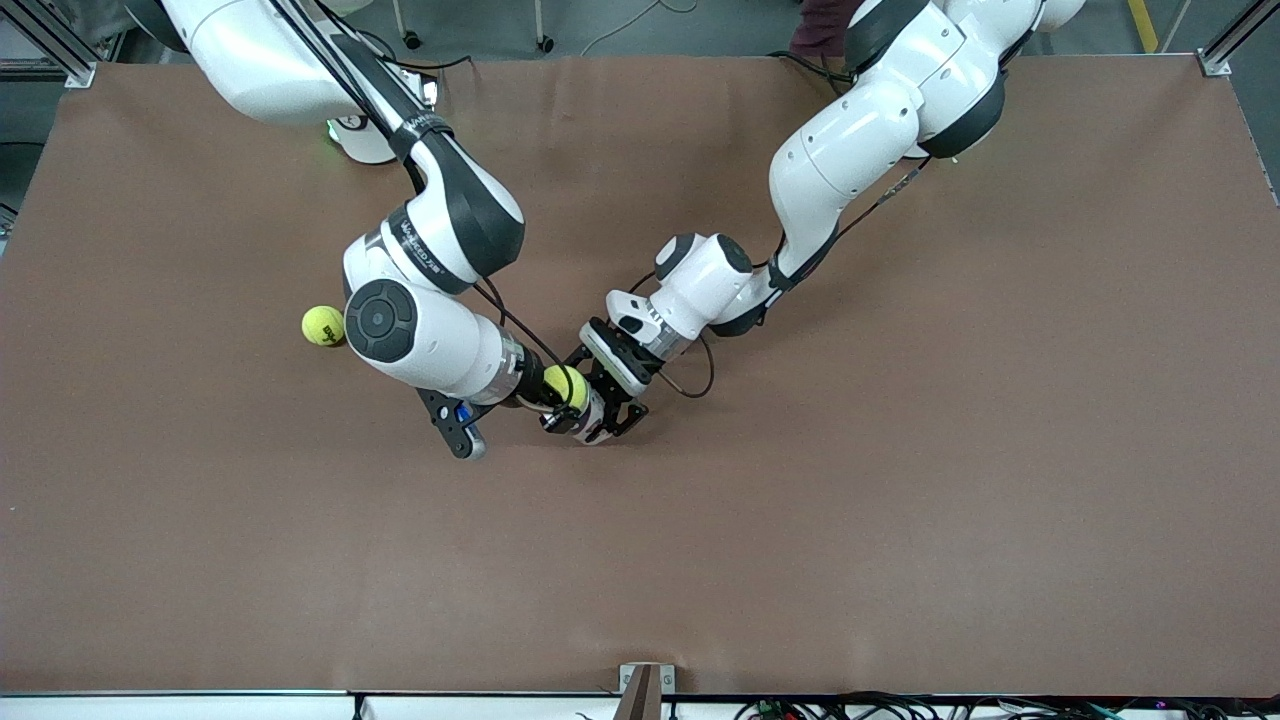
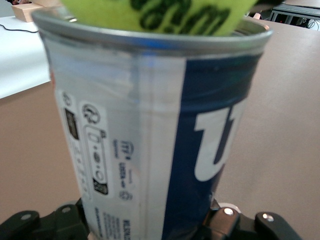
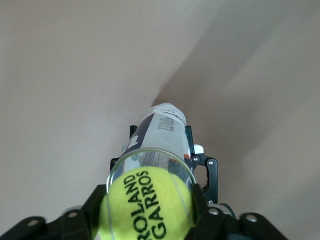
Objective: Insert tennis ball vertically with right arm
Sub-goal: 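Carry the ball over the can opening and drop it in, then withdraw the open right gripper toward the Wilson tennis ball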
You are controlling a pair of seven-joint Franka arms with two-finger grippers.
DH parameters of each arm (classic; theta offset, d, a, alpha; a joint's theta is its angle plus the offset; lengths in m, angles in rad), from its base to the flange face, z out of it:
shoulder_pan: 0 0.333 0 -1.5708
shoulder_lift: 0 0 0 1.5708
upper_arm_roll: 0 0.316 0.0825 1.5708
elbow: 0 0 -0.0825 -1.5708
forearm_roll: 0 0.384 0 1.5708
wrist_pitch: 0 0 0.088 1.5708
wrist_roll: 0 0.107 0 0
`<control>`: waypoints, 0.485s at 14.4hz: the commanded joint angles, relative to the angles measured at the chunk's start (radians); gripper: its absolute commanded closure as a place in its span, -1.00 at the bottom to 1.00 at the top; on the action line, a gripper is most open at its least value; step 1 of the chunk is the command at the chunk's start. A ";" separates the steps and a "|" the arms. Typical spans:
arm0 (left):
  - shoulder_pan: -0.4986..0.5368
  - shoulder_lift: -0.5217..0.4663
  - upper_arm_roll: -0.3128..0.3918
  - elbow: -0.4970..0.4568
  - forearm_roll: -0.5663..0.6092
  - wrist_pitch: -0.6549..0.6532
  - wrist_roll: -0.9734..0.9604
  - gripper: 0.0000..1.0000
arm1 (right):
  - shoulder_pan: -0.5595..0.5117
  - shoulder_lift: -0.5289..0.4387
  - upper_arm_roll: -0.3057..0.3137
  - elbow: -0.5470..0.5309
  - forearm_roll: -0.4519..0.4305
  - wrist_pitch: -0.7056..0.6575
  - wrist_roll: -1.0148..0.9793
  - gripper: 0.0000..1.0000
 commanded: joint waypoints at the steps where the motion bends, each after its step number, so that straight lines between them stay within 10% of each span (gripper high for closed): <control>1: -0.002 0.006 0.006 -0.021 -0.009 0.004 0.007 -0.58 | 0.009 0.007 -0.005 0.022 -0.017 -0.012 0.031 -1.00; 7: -0.002 0.006 0.005 -0.019 -0.014 0.003 0.004 -0.61 | -0.051 -0.006 -0.005 0.042 -0.016 -0.093 -0.068 -1.00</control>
